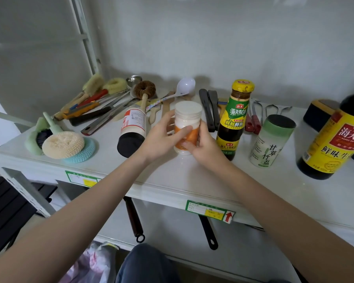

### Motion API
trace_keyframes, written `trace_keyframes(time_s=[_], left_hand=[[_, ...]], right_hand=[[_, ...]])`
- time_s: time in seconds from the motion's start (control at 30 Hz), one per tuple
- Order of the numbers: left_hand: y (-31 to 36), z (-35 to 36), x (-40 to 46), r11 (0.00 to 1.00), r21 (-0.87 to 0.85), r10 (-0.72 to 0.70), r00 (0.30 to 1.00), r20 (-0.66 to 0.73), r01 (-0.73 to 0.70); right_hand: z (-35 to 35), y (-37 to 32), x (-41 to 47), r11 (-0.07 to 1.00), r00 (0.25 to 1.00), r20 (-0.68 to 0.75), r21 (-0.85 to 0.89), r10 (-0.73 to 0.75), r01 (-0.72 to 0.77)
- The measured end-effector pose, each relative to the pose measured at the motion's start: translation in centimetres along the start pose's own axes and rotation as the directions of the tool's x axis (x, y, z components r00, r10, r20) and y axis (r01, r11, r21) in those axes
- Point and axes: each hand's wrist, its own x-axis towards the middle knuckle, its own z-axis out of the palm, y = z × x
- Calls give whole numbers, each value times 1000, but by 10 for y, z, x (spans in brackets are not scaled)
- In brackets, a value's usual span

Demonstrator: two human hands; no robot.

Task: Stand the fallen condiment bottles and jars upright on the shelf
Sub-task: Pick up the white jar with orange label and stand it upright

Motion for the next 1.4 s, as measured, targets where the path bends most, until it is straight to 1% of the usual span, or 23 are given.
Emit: trace_keyframes(time_s=[0.07, 0.17, 0.27, 0.37, 0.43, 0.5, 0.57, 0.63, 0.73, 0.93, 1.1, 1.17, 1.23, 1.33, 1.4], left_hand=[[-1, 0, 2, 1000, -4, -9, 1000, -18, 9], [-2, -1, 5, 998, 58, 6, 999, -44, -4], [-2, -1, 3, 997, 73, 29, 998, -53, -25], [-3, 0, -3, 1000, 17, -2, 1000, 13, 2], [-4, 2, -6, 999, 0, -35, 997, 71, 35], [-5, 5, -10, 998, 63, -24, 996, 82, 18], [-5, 10, -13, 992, 125, 3, 999, 41, -8], [-4, 13, -14, 986, 164, -2, 1000, -5, 3], [-6, 14, -14, 986, 165, -32, 999, -22, 35], [-5, 11, -13, 971, 234, -47, 999, -10, 48], [-4, 11, -15, 962, 272, -29, 1000, -4, 29], [-3, 8, -15, 959, 282, 5, 1000, -10, -2], [0, 3, -14, 942, 333, 54, 998, -20, -45], [6, -13, -12, 912, 392, 146, 989, -39, -119], [10, -26, -12, 877, 457, 206, 975, -81, -148]], right_hand=[[-3, 2, 3, 1000, 999, 35, 1, -5, 5], [-8, 2, 2, 1000, 998, 53, 5, -30, 30], [-16, -15, -5, 994, 995, 9, 24, -103, 103], [-26, -39, -5, 979, 976, -80, 0, -201, 202], [-30, -54, -4, 965, 964, -76, -74, -255, 250], [-33, -63, -1, 934, 959, -22, -234, -283, 270], [-36, -68, 2, 888, 959, 2, -376, -284, 264], [-37, -72, 6, 860, 960, 6, -444, -279, 252], [-37, -74, 12, 808, 958, 26, -532, -285, 255], [-40, -82, 10, 776, 955, 53, -571, -290, 268], [-41, -84, 9, 766, 956, 65, -584, -286, 268], [-41, -85, 9, 762, 955, 77, -586, -286, 275], [-40, -87, 9, 767, 951, 84, -572, -296, 290], [-37, -96, 10, 782, 931, 57, -525, -360, 334], [-31, -102, 12, 783, 914, 36, -502, -405, 367]])
